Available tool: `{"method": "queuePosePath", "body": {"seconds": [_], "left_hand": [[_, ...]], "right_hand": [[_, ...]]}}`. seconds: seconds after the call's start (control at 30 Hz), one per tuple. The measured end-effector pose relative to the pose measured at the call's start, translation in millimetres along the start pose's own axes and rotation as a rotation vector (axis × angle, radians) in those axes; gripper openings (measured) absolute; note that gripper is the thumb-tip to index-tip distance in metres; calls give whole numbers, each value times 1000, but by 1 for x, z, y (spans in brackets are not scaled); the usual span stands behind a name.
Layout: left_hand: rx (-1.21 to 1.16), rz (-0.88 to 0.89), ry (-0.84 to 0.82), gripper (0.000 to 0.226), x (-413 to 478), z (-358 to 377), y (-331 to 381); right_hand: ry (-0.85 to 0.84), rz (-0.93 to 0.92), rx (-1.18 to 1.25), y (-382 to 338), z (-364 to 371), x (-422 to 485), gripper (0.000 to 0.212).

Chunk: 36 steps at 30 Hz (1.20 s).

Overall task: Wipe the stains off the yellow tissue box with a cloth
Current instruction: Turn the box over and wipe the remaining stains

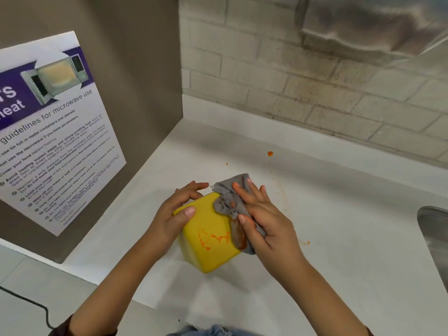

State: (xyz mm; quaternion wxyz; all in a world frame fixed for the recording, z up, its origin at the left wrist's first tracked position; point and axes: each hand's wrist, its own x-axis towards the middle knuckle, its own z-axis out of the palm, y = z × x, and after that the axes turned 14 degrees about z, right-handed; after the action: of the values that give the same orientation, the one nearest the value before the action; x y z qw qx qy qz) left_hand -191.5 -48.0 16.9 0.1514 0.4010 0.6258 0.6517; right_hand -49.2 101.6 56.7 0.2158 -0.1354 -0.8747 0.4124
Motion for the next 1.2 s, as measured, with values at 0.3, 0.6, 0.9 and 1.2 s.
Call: {"method": "queuePosePath", "body": {"seconds": [0.3,0.6,0.9,1.2], "left_hand": [[-25,16,-34,48,3,-1,-4],[-1,75,6,67,4,2,-4],[-75,22,39,50,0,7,1],[-8,62,22,82,-1,10,1]], "right_hand": [[-22,127,63,-1,-7,-6,37],[-206,-79,-189,-14,10,-9,30],[0,112,-50,-15,17,-4,34],[-158,-40,39,-1,-1,-20,26]]}}
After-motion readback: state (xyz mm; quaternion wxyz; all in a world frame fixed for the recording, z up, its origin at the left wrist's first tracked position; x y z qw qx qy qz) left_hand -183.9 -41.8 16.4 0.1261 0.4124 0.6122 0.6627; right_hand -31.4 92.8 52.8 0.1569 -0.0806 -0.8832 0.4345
